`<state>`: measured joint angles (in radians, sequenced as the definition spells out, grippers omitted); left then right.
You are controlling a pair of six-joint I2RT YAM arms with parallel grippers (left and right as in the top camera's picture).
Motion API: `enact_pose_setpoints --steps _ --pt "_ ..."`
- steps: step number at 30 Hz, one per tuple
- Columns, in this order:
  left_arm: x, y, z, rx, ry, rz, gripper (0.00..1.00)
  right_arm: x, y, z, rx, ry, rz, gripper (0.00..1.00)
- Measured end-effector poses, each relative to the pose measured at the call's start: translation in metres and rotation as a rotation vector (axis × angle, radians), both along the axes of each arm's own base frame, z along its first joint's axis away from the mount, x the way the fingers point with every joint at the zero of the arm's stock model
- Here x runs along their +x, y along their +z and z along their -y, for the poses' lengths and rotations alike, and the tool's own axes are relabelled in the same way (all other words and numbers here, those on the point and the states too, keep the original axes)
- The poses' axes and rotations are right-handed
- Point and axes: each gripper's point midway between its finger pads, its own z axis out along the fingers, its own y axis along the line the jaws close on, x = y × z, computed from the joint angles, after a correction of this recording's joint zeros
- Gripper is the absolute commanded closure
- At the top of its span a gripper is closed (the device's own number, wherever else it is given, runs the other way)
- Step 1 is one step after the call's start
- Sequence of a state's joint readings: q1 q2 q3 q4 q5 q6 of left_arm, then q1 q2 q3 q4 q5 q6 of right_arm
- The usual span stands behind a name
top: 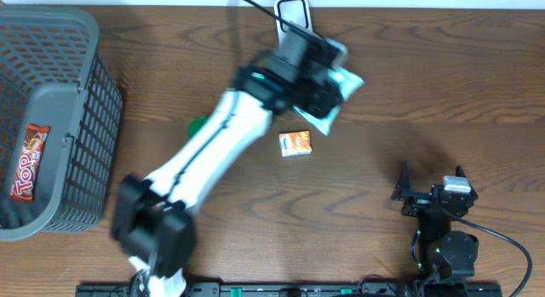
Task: Scan the item barcode
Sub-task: 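Lift the wipes pack out and carry it toward the scanner, then turn the wipes pack under the scanner, then drop it on the table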
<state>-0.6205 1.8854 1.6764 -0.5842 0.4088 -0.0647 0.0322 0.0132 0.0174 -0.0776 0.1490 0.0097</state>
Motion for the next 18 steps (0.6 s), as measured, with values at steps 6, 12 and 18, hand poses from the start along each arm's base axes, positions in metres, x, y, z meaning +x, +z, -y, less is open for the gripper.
enact_pose_setpoints --steps 6,12,18 --pt "-0.018 -0.092 0.035 0.148 0.044 -0.127 0.59 0.000 0.000 0.000 0.000 0.000 0.000 0.01" --pt "-0.025 -0.153 0.055 0.179 0.208 -0.249 0.58 0.000 0.000 0.000 0.000 0.000 0.000 0.01" --pt "-0.018 -0.155 0.068 0.106 0.324 -0.284 0.07 0.000 0.000 0.000 0.000 0.000 0.000 0.01"
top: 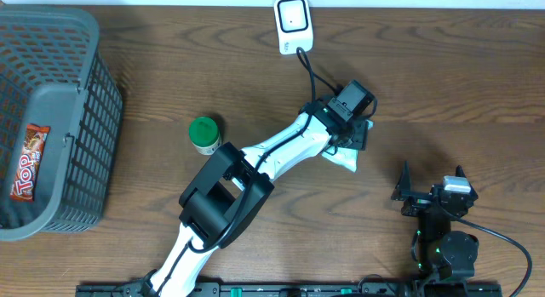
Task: Scan the item barcode
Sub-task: 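Turn the wipes pack under the scanner, then drop it on the table, then reach the left gripper back into the basket toward the red Top bar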
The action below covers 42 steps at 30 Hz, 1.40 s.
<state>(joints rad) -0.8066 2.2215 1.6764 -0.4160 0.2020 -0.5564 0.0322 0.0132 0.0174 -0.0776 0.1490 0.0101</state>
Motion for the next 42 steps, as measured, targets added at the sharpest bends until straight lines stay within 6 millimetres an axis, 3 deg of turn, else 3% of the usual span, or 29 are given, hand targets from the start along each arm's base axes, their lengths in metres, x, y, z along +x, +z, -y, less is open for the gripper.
enact_pose_setpoints --steps 3,7,10,13,17,20,24,34,42 --pt "0.000 0.000 0.001 -0.009 0.024 -0.013 0.01 0.000 0.000 0.000 0.000 0.000 0.000 0.01" --pt "0.000 0.004 0.001 -0.017 0.034 -0.014 0.00 0.000 0.000 0.000 0.000 0.000 0.000 0.01" --pt "0.001 0.020 0.002 -0.032 0.016 0.015 0.02 0.000 0.000 0.000 0.000 0.000 0.000 0.01" --pt "0.004 0.059 0.001 -0.062 -0.015 0.092 0.02 0.000 0.000 0.000 0.000 0.000 0.000 0.01" --pt "0.010 0.136 -0.017 -0.100 -0.017 0.240 0.02 0.000 0.000 0.000 0.000 0.000 0.000 0.01" --pt "0.019 0.191 -0.049 -0.101 0.017 0.358 0.02 0.000 0.000 0.000 0.000 0.000 0.000 0.01" --pt "0.033 0.236 -0.108 -0.047 0.100 0.458 0.02 0.000 0.000 0.000 0.000 0.000 0.000 0.01" --pt "0.053 0.300 -0.243 0.071 0.316 0.601 0.02 0.000 0.000 0.000 0.000 0.000 0.000 0.01" --pt "0.026 0.355 -0.373 0.155 0.603 0.697 0.02 0.000 0.000 0.000 0.000 0.000 0.000 0.01"
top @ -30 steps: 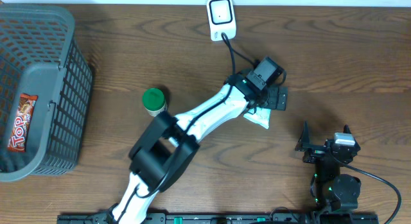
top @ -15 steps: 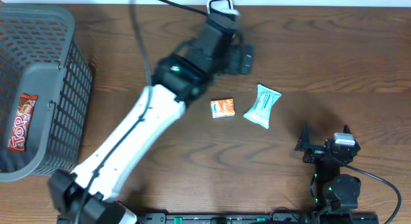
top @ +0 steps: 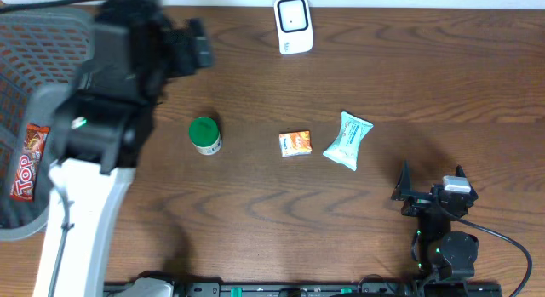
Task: Scan the item barcode
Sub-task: 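Reach the left gripper back into the basket toward the red Top bar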
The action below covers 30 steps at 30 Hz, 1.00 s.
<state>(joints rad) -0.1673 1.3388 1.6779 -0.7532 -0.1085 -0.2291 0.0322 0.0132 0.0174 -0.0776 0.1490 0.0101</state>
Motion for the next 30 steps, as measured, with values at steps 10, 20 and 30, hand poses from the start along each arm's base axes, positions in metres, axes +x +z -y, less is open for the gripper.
enact_pose_setpoints --steps 10,20,30 --pt "-0.048 -0.012 -0.111 -0.005 0.310 -0.103 0.02 0.000 0.000 0.000 0.000 0.000 0.000 0.01" --pt "-0.089 -0.035 -0.182 -0.086 0.587 -0.205 0.01 0.000 0.000 0.000 0.000 0.000 0.000 0.01" --pt "-0.092 -0.051 -0.203 -0.079 0.651 -0.257 0.02 0.000 0.000 0.000 0.000 0.000 0.000 0.01"
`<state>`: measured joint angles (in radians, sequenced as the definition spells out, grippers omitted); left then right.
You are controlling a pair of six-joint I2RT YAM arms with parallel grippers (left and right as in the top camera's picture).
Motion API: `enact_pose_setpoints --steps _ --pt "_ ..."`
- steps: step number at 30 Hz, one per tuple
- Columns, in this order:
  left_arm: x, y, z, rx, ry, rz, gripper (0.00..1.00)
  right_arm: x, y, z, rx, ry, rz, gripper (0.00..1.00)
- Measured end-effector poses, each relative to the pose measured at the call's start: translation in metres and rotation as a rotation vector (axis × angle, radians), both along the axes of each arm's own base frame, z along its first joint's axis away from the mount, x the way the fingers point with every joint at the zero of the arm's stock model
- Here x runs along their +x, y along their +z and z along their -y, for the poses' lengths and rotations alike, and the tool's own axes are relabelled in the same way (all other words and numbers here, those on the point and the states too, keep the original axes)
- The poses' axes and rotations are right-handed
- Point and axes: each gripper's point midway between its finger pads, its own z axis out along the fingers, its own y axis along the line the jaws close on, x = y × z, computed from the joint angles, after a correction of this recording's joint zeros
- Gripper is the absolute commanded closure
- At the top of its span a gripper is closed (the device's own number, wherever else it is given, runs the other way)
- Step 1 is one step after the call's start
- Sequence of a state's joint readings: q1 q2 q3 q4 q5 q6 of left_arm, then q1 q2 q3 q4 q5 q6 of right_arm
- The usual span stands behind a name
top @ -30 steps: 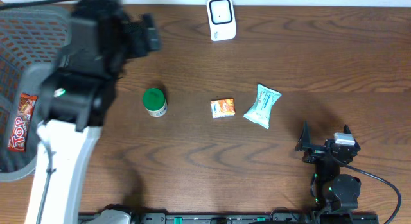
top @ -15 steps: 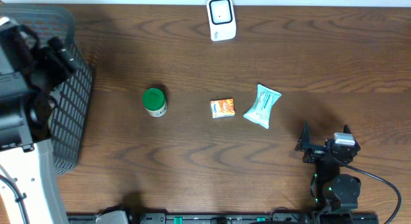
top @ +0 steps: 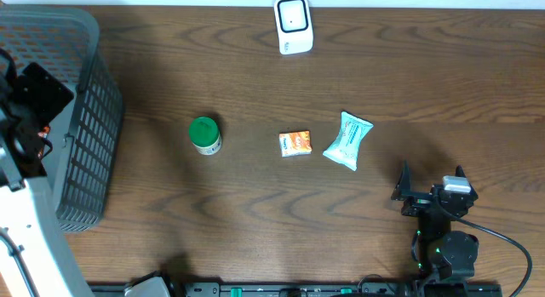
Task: Scan the item barcode
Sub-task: 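Reach the left gripper back into the basket toward the red Top bar, then grasp the red Top chocolate bar with the left gripper and lift it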
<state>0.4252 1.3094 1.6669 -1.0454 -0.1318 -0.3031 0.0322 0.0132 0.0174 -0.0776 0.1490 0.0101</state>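
The white barcode scanner (top: pixel 291 25) stands at the table's far edge. A mint-green packet (top: pixel 347 140) lies free on the wood, with a small orange box (top: pixel 295 144) just left of it and a green-lidded jar (top: pixel 204 134) farther left. My left gripper (top: pixel 36 99) hangs over the inside of the grey basket (top: pixel 85 118) at the far left; its jaws are not visible from above. My right gripper (top: pixel 431 185) rests at the near right, fingers apart, holding nothing.
The white left arm (top: pixel 30 229) runs along the left edge and covers part of the basket's floor. The right arm's base and cable (top: pixel 502 237) sit at the near right corner.
The left arm has moved from above the basket's far right corner to over the basket's interior at the frame's left edge. It now hides the red snack bar that showed in the basket.
First my left gripper held the mint packet up near the scanner. Then it was low on the table right of the orange box with the packet. Later the packet lay free there and the arm was near the basket; now the gripper is over the basket.
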Motion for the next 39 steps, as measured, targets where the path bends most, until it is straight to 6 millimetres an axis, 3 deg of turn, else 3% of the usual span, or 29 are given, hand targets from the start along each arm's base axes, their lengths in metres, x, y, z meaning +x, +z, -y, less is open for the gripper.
enact_pose_setpoints --steps 5,11,20,26,39 --pt "-0.003 -0.020 -0.031 -0.018 0.145 -0.052 0.02 0.000 0.000 0.000 0.000 0.000 0.000 0.01" --pt "-0.009 -0.059 -0.073 -0.058 0.279 -0.160 0.02 0.000 0.000 0.000 0.000 0.000 0.000 0.01" --pt "0.000 -0.144 -0.119 -0.047 0.145 -0.483 0.02 0.000 0.000 0.000 0.000 0.000 0.000 0.01" --pt "0.005 -0.191 -0.134 -0.051 0.011 -0.638 0.02 0.000 0.000 0.000 0.000 0.000 0.000 0.01" --pt "0.018 -0.263 -0.138 -0.028 -0.394 -0.874 0.02 0.000 0.000 0.000 0.000 0.000 0.000 0.01"
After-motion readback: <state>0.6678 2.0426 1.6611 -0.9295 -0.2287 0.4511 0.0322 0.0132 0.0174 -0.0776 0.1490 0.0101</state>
